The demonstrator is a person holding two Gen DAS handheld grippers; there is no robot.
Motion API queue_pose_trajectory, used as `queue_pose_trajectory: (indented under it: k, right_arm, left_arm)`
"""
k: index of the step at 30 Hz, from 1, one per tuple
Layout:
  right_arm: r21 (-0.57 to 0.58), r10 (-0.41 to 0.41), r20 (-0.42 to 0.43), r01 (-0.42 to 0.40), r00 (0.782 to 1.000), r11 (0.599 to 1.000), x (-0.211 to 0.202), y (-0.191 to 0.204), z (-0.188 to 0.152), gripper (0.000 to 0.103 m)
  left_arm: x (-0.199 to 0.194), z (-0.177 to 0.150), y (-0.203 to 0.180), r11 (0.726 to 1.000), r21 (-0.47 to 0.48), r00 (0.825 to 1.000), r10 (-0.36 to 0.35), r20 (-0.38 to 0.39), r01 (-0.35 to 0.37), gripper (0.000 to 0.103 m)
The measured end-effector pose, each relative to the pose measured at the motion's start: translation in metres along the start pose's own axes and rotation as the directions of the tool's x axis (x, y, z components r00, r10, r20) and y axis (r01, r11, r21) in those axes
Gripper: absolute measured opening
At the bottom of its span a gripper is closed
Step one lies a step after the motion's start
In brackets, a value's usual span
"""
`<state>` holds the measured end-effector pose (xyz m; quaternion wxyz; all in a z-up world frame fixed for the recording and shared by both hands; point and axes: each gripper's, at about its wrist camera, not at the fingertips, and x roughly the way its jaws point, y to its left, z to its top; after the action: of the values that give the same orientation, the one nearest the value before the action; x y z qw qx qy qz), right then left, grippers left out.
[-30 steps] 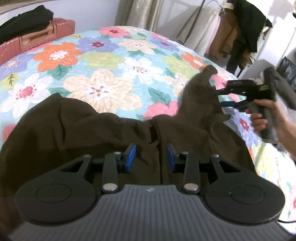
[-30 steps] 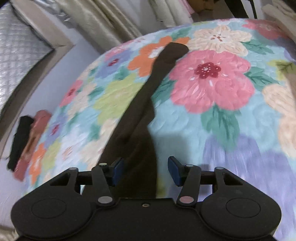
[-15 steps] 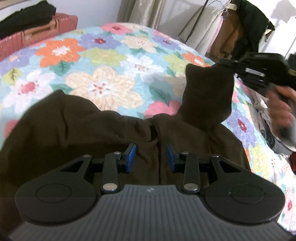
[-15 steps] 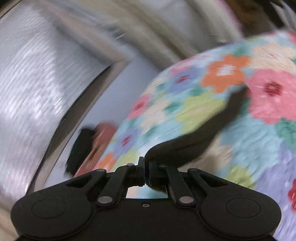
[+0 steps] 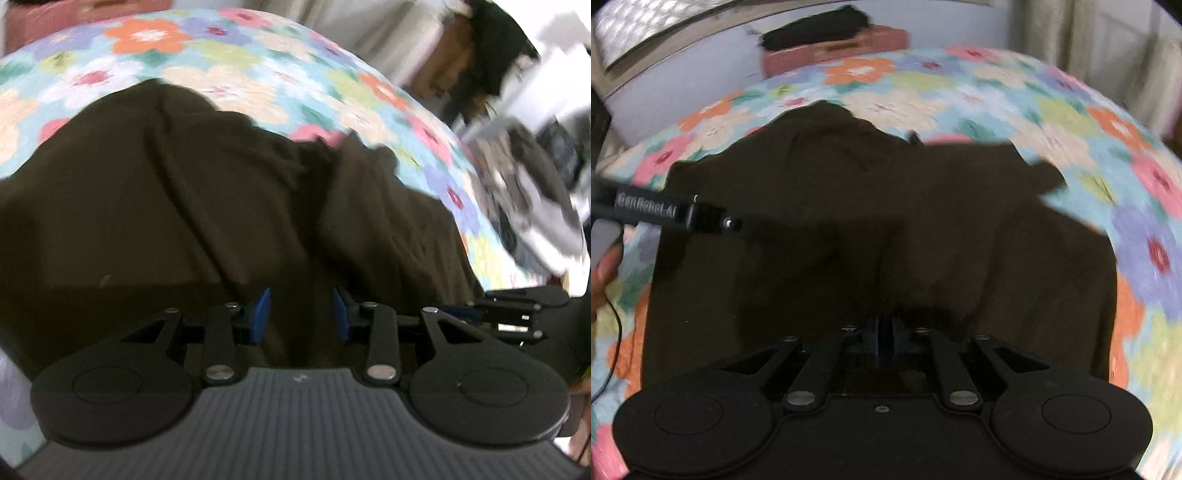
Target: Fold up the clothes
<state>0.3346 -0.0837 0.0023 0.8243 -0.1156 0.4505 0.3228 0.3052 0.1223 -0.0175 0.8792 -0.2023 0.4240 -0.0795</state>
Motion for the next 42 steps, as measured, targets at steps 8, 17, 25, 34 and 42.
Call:
queue_pose_trajectory:
  k: [8,17,25,34,42]
  right_arm:
    - [0.297,0.042,0.211,-0.105,0.977,0.949,-0.032,-0.045,0.010,0.056]
    - [0.652,-0.059,0.190,-0.081,0.980,0.753,0.049,-0.122,0.043,0.057]
    - [0.530,-0.108,0.255,-0.046,0.961,0.847,0.048,-0.107,0.075,0.004]
    - [0.315,0.050,0.451,-0.212,0.891,0.925,-0.042,-0.034,0.041,0.004]
    - [0.124,0.185,0.273,-0.225,0.944,0.966,-0.063,0.061,-0.049,0.004]
  left_arm:
    - [0.010,0.003,-0.008,0.996,0.075,0.996,-0.045,0.079,0.039,0.042]
    - [0.014,0.018,0.028,0.999,-0.012,0.996,-0.031,0.085,0.033,0.042]
    - [0.020,0.014,0.029,0.999,-0.038,0.998,-0.034,0.049,0.036,0.042]
    - [0.008,0.019,0.033,0.998,-0.047,0.996,-0.032,0.082,0.036,0.042]
    - [0.004,0.011,0.026,0.998,-0.036,0.998,-0.053,0.026,0.054,0.043]
